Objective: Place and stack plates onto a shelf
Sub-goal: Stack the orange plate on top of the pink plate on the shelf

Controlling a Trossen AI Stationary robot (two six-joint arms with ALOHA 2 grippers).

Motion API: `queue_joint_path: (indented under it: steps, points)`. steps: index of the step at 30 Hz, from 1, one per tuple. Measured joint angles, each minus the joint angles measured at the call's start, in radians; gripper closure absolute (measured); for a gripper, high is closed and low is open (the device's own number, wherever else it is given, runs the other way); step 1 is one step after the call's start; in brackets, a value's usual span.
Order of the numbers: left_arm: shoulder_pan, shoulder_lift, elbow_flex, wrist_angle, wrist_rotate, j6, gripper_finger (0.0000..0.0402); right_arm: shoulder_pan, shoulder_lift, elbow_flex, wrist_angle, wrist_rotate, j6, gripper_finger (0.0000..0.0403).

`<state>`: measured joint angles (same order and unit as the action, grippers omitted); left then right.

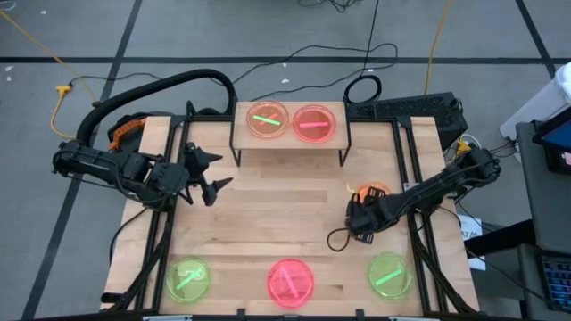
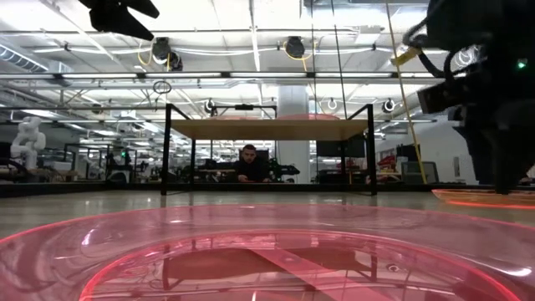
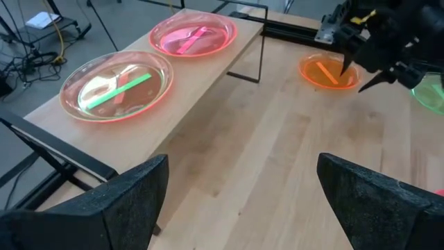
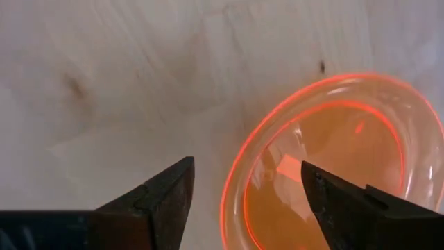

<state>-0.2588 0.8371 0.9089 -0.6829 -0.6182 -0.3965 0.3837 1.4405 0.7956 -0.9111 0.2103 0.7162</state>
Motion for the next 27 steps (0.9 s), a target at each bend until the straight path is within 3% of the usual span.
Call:
queue_joint_path:
  steps: [11,15,21,27]
  points:
    - [0.0,0.0,0.0,-0.001,0.0,0.0,0.003,0.008,0.105,-0.001,-0.044,0.029,0.029,0.0176]
    - [0.0,0.0,0.0,-0.001,0.0,0.0,0.003,0.008,0.106,-0.007,-0.028,0.015,0.012,0.0231]
    - [0.0,0.0,0.0,-0.002,0.0,0.0,0.003,0.008,0.107,-0.008,0.011,-0.033,-0.034,0.0375]
    - [0.0,0.0,0.0,-0.002,0.0,0.0,0.003,0.006,0.108,0.031,-0.016,-0.055,-0.051,0.0401]
